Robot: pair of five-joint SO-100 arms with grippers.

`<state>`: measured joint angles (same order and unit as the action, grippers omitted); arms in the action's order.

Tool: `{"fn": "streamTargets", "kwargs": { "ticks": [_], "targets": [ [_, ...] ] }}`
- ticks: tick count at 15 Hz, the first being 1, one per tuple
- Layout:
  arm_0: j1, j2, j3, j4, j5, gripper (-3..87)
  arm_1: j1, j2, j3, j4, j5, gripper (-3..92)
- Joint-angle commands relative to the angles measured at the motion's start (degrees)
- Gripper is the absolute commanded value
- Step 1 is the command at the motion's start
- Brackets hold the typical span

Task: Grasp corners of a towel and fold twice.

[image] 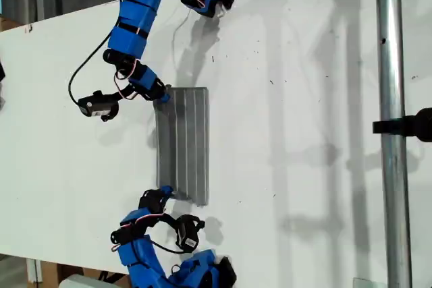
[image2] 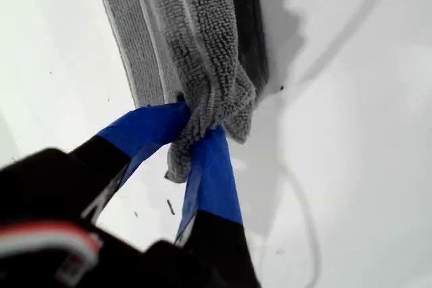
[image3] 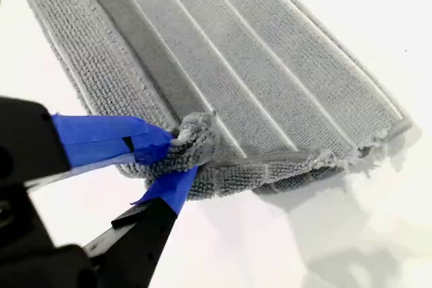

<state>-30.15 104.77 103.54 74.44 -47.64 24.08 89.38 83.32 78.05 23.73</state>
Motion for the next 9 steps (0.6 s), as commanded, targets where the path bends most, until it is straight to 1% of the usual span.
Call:
{"fn": "streamTargets", "kwargs": {
  "ticks": [1,2,4,5,7,9],
  "targets": [
    [0.88,4.04,3.16,-2.46,-0.62,-3.0,-0.44,5.45,3.78,-2.11,-0.09,-0.2],
    [2.90,3.43,6.68,-3.34,-3.08,-3.0,-2.46,5.01,7.82,-3.52,1.67,-0.2],
    [5.89,2.64,15.12,-8.79,-6.68,-2.9,-5.80,2.99,14.94,-7.56,5.27,-0.2],
    [7.38,1.67,17.14,-10.46,-7.65,-2.9,-7.21,0.18,16.00,-8.61,6.86,-0.2],
    [9.32,-2.02,17.23,-10.55,-9.76,-1.5,-8.70,-6.06,16.17,-10.28,8.70,-0.2],
    [9.32,-5.36,16.08,-10.37,-10.28,-0.5,-7.82,-11.25,16.08,-12.04,10.02,-0.2]
  ]
}}
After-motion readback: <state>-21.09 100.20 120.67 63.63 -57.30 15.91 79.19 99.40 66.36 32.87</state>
